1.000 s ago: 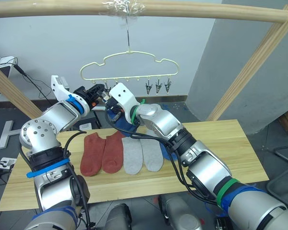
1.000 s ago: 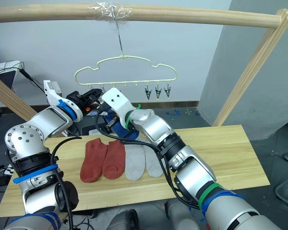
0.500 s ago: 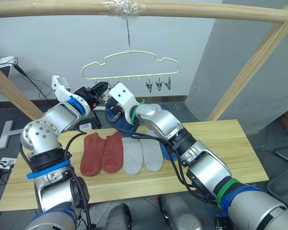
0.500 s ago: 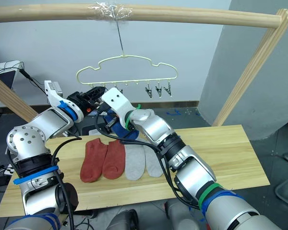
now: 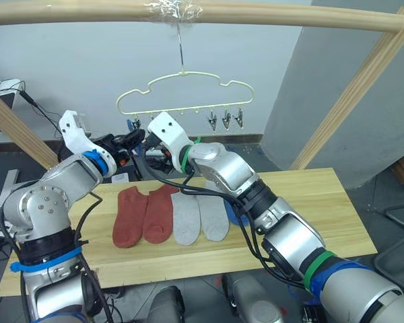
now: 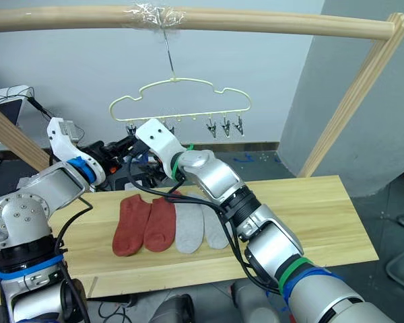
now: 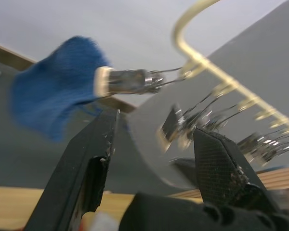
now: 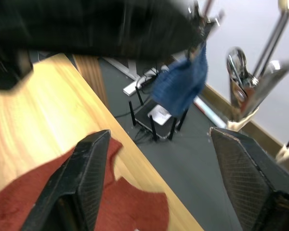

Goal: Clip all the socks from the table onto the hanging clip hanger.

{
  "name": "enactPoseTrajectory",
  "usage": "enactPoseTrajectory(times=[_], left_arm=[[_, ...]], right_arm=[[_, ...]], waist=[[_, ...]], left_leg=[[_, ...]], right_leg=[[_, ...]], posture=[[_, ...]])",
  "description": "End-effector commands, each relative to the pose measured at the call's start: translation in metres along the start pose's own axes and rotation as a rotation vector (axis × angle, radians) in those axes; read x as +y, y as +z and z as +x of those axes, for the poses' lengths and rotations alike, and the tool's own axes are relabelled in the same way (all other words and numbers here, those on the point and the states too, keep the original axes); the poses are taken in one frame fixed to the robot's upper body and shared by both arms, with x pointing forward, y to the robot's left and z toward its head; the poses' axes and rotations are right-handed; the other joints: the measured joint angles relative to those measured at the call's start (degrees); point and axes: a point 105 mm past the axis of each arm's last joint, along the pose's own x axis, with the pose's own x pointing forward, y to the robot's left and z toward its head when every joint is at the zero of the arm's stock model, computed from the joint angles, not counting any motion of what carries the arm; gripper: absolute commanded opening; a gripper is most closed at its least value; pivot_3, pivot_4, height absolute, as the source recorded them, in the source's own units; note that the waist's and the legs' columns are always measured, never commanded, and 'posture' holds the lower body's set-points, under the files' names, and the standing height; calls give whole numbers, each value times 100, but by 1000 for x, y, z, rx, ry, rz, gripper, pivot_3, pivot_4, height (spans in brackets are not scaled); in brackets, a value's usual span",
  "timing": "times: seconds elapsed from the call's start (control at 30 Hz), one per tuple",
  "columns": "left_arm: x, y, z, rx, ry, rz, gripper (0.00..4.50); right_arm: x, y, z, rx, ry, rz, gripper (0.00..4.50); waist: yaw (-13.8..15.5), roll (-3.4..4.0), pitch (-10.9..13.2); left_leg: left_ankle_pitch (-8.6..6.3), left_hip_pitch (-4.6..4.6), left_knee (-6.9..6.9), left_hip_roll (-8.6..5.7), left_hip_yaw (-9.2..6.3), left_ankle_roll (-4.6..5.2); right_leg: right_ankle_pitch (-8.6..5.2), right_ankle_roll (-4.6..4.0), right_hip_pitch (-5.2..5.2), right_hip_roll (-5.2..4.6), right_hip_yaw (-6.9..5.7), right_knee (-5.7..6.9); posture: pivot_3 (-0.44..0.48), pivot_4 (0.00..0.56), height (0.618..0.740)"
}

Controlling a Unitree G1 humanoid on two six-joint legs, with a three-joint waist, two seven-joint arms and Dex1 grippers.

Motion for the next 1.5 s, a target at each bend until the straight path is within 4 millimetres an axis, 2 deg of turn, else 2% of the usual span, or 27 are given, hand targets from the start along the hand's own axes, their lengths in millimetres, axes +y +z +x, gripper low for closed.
enactPoseTrajectory(times=[0.03, 0.17, 0.33, 0.53, 0.7, 0.83, 1.0, 1.3, 1.5], left_arm=[[-9, 10, -13, -72, -14, 142, 2808], [-12, 5, -19, -104, -10, 279, 2808], [-16, 4, -22, -160, -8, 369, 2808], [-31, 2, -25, -219, -96, 456, 2808], [-36, 1, -22, -274, -109, 482, 2808], [-39, -5, -14, -289, -99, 479, 2808], [-50, -9, -2, -304, -102, 472, 2808], [-58, -26, 10, -279, -80, 455, 2808], [-55, -32, 18, -267, -13, 460, 2808]], right_arm=[[20, 12, -14, -103, 87, 54, 3512], [12, 11, -40, -164, 87, 65, 3512], [-6, -1, -72, -185, 47, 57, 3512], [-20, -8, -112, -230, 43, 56, 3512], [-28, -6, -138, -259, 63, 42, 3512], [-34, 4, -156, -270, 100, 9, 3512], [-36, 11, -168, -256, 134, -49, 3512], [-39, 13, -175, -237, 125, -75, 3512], [-38, 14, -183, -230, 135, -91, 3512]], waist=[[34, -1, -1], [147, 0, 0], [276, -2, -2], [291, -2, -2], [272, -2, -3], [273, 0, -7], [271, 6, -16], [234, 23, -29], [212, 27, -31]], left_leg=[[0, -1, 0, 1, -2, 0], [0, -1, -1, 0, 3, 0], [0, 0, 7, -1, 3, 1], [1, 0, 8, 0, 12, 3], [2, 0, 8, 0, 18, 4], [3, 1, 10, 0, 19, 7], [6, 1, 14, -5, 24, 13], [7, 1, 14, -3, 25, 14], [8, 1, 15, -6, 26, 15]], right_leg=[[0, 0, 0, 0, -1, -2], [0, 0, -1, 1, 3, -3], [4, -8, 2, 2, 3, -4], [5, -11, 1, 7, 7, -6], [5, -11, 1, 11, 8, -8], [7, -14, 2, 17, 7, -8], [8, -15, 3, 27, 7, -8], [8, -15, 3, 31, 10, -8], [8, -14, 5, 30, 11, -8]], posture=[[-218, 169, 740], [-209, 169, 740], [-204, 168, 740], [-216, 159, 740], [-232, 157, 740], [-241, 155, 740], [-255, 154, 740], [-271, 161, 740], [-283, 170, 740]])
